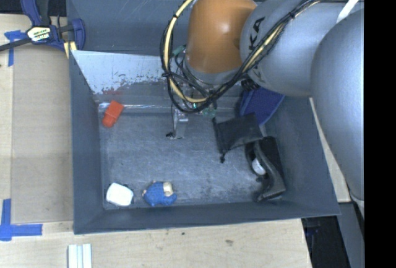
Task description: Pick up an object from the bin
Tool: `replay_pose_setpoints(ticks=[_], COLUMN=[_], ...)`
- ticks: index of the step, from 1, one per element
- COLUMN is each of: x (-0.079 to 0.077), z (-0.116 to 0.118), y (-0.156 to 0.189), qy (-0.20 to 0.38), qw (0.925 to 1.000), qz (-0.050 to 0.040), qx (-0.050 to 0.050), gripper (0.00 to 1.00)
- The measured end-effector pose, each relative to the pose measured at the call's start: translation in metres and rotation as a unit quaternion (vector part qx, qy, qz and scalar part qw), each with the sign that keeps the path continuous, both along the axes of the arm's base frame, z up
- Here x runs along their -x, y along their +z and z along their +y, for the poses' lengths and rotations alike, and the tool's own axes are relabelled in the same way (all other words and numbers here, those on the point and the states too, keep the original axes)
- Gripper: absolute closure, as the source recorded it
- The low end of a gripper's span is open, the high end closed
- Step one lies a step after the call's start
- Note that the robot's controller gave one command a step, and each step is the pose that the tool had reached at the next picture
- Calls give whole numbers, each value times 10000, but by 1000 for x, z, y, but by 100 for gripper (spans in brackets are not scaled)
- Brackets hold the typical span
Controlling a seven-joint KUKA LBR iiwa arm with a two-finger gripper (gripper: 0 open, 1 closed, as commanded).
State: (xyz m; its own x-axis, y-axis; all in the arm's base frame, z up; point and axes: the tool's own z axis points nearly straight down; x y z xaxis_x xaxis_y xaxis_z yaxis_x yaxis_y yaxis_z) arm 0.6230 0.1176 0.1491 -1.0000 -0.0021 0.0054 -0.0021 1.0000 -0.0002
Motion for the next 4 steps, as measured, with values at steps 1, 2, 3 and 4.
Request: replay_pose_setpoints(ticks=[1, 2, 3, 4], x=[15, 1, 16, 17], z=[63, 118, 116, 116], y=[-34, -62, -76, -77], qy=[361, 687, 1660, 1657], qw=[9993, 9976, 9861, 9862], qz=[-15, -66, -74, -59], qx=[-14, -9, -10, -13], gripper=[0, 0, 0, 100])
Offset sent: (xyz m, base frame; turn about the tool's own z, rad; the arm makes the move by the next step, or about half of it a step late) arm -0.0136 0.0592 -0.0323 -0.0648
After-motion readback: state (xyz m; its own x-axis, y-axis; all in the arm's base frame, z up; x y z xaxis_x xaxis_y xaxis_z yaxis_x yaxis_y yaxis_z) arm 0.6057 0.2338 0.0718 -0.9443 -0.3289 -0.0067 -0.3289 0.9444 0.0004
